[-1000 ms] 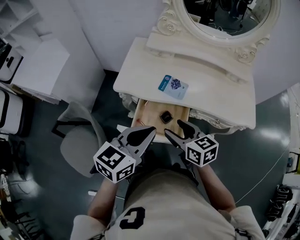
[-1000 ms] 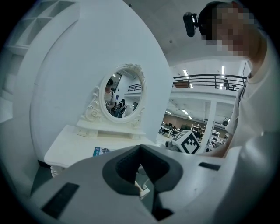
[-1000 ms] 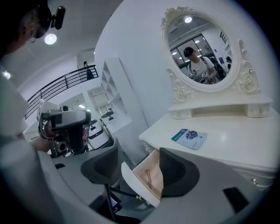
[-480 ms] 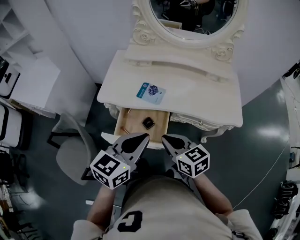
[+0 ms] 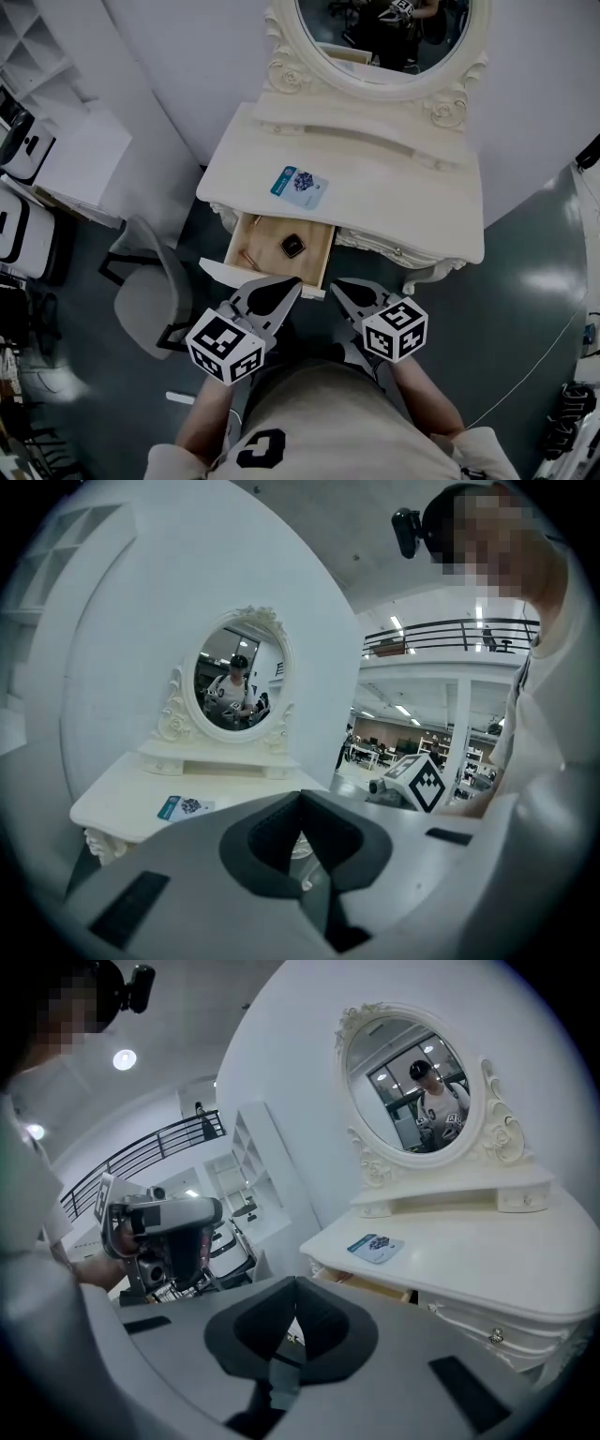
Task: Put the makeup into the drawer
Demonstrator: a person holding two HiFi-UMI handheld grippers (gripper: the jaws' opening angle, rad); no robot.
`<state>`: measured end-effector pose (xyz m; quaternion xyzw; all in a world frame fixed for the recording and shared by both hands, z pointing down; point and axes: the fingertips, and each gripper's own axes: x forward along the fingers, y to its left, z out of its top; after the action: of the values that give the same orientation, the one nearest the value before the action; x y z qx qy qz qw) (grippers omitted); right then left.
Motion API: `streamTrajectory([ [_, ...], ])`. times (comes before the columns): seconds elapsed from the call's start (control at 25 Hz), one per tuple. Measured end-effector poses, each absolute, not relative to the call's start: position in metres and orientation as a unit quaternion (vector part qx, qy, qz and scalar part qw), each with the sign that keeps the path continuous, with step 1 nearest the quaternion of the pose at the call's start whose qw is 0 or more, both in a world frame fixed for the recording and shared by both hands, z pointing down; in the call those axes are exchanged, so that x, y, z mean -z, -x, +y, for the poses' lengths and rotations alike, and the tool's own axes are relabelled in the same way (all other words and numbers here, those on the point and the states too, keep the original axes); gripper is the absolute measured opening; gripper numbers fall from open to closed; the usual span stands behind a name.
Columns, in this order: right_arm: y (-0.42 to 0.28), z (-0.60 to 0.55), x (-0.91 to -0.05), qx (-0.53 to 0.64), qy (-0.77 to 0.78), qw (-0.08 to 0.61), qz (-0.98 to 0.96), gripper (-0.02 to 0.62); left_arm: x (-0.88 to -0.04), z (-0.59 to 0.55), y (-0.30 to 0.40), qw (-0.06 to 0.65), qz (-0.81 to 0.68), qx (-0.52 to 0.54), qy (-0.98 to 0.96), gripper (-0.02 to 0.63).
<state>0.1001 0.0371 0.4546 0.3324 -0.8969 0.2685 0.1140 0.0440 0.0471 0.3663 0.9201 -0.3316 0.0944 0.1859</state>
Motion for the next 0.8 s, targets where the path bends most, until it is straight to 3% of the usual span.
streamTrajectory([
  [0.8, -0.046, 0.012, -0.449, -0.249, -0.336, 0.144, -0.897, 0.029, -0.366, 0.028, 0.029, 0.199, -0.348, -0.063, -0.914, 0.054],
])
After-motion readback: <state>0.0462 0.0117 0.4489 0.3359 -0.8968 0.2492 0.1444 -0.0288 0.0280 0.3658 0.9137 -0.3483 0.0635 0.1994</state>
